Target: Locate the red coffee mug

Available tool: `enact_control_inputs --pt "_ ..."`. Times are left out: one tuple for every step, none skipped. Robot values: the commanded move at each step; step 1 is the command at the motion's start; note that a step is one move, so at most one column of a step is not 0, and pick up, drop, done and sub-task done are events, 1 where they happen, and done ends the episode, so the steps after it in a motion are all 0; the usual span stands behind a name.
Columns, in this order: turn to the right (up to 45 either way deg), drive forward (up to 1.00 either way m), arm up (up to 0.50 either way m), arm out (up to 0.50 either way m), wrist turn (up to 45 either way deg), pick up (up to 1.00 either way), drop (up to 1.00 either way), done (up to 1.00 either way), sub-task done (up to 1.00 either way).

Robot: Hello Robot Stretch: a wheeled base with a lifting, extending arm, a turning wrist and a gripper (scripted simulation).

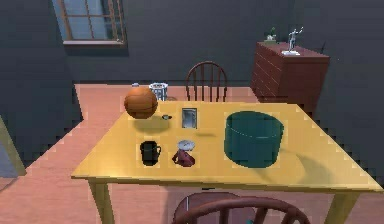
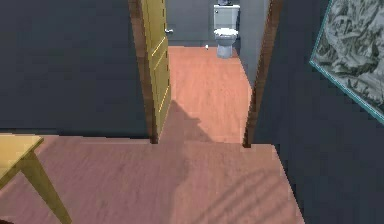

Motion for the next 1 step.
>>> enact_control_inputs --pt "0.0 0.00 0.00 0.00 0.0 0.00 0.00 1.00 0.00"
